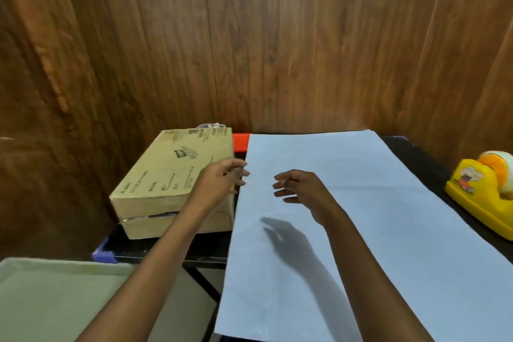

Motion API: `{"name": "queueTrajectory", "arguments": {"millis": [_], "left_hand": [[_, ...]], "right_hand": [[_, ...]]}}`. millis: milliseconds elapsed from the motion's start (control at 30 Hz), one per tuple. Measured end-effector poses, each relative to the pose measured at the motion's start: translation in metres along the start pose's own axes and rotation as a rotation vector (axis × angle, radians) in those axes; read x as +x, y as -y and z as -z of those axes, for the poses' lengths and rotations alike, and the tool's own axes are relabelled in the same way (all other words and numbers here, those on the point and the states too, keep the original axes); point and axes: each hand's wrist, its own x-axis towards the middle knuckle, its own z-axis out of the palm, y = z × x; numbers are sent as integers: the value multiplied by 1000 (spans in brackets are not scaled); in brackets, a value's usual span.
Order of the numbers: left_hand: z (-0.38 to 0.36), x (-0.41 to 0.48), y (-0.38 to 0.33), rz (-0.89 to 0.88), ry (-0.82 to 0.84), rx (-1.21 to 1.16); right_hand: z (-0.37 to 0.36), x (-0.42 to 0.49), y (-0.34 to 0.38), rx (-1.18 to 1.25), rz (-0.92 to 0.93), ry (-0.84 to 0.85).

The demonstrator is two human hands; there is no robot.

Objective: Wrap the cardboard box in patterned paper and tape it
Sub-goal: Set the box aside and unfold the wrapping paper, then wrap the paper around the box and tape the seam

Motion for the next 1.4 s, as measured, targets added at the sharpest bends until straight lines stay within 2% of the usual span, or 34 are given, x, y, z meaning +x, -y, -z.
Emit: {"name": "queueTrajectory", "arguments": {"millis": [67, 133, 200, 267, 333, 367, 433, 500, 567, 667, 767, 867, 933, 1167, 1233, 1333, 1400], "left_hand": [[24, 8, -4, 12, -83, -71], [57, 19, 0, -21, -208, 0], [90, 30, 12, -62, -356, 214], [121, 41, 29, -35, -464, 541], [144, 50, 45, 174, -414, 779], [152, 53, 50, 336, -353, 800], [160, 55, 51, 608, -194, 596], [158, 51, 49, 672, -80, 261], [152, 47, 43, 592, -116, 187], [148, 47, 23, 440, -218, 277], [146, 54, -7, 332, -220, 351], [127, 69, -29, 237, -133, 411], [100, 79, -37, 182, 3, 372], [-15, 115, -40, 62, 347, 278], [-36, 121, -32, 55, 386, 293], [-54, 130, -13, 27, 395, 443], [-58, 136, 2, 5, 350, 499]], "right_hand": [[-24, 13, 9, 24, -2, 17], [-50, 30, 17, 34, -7, 17], [-70, 43, 24, 21, -13, -8], [-90, 57, 28, 4, -41, -23], [-106, 66, 30, 6, -105, 7], [-113, 70, 30, 24, -145, 33], [-124, 73, 30, 87, -232, 78], [-129, 74, 29, 181, -286, 95], [-130, 74, 28, 264, -294, 91], [-125, 66, 32, 369, -288, 98], [-110, 60, 38, 436, -242, 45], [-82, 55, 36, 434, -164, -130], [-58, 46, 29, 422, -138, -272], [21, 16, -10, 457, -182, -584], [30, 11, -20, 490, -213, -606], [34, 11, -34, 499, -220, -604], [37, 14, -36, 438, -208, -582]]}}
